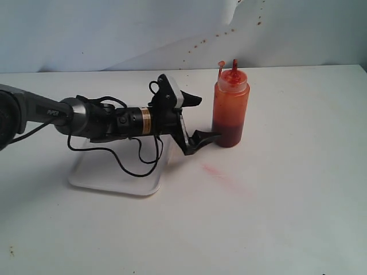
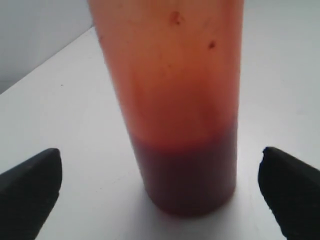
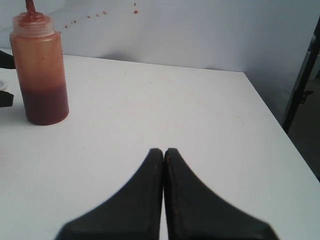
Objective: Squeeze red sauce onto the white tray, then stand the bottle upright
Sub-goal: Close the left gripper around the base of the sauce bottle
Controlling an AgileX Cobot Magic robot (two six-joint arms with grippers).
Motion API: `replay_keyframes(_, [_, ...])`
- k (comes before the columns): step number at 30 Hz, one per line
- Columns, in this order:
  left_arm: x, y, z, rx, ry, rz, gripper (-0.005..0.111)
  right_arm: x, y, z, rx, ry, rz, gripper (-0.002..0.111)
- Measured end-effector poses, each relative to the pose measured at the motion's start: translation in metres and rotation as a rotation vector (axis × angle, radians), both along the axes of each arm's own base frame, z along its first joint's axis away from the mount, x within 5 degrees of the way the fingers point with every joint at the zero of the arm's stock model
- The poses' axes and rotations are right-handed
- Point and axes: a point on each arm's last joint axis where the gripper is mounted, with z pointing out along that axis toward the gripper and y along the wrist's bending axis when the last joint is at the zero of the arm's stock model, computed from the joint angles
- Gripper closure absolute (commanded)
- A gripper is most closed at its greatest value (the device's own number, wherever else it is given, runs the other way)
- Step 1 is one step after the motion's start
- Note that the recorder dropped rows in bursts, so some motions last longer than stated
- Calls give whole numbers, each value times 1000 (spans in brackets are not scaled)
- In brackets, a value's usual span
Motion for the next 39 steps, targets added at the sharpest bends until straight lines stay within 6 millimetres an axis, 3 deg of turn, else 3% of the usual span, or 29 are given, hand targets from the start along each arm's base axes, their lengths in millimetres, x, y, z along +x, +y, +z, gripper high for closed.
replay_keyframes(6, [6, -22, -5, 76, -22, 10, 4, 0, 0, 0, 0, 0, 0, 108])
replay_keyframes(15, [8, -24, -7, 63, -8, 12, 4, 0, 0, 0, 0, 0, 0, 108])
replay_keyframes(26, [18, -33, -12, -19, 135, 23, 4, 0, 0, 0, 0, 0, 0, 108])
replay_keyframes(39, [8, -51, -9, -29, 151, -29, 4, 0, 0, 0, 0, 0, 0, 108])
